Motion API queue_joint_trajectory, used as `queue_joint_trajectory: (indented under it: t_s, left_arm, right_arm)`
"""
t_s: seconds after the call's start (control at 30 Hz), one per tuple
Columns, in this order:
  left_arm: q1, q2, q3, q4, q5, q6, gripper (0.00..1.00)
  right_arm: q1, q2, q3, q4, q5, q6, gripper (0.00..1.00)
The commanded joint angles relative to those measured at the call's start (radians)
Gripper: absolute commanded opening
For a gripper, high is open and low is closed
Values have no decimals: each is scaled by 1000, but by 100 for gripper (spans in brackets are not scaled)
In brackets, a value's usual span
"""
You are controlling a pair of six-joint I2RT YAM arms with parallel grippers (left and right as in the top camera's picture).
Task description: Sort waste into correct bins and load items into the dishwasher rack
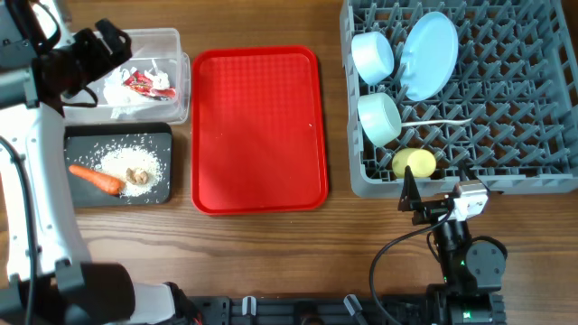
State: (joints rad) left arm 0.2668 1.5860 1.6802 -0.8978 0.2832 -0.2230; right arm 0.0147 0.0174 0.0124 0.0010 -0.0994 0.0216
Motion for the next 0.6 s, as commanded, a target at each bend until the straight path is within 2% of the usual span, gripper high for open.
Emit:
queue_joint_trajectory:
  t_s: [0.0,0.1,0.17,0.3,0.37,0.43,0.5,0.57]
  left_arm:
    - [-155,-169,-41,36,-76,14,100]
    - [-227,-274,-117,39,-128,13,100]
    - [-266,-375,-238,103,-128,13,100]
    - [-281,-594,-615,513,-124,44,100]
    - [-279,-732,-885,774,-124,64,100]
    - [-277,-866,-1110,945,-124,63,100]
    - [-275,-996,-1276,1038,-125,77,100]
    - [-274,-1128,-1400,1065,-125,116,100]
  right_arm:
    - [6,-13,-8,6,14,5,100]
    - [6,-13,-8,6,14,5,100]
    - [6,-13,-8,6,14,5,100]
    - [6,-13,-8,6,14,5,100]
    - [6,-13,-8,6,14,5,100]
    - [6,-13,-8,6,14,6,100]
    - [6,-13,-8,6,14,5,100]
    - [6,-13,-8,6,14,5,100]
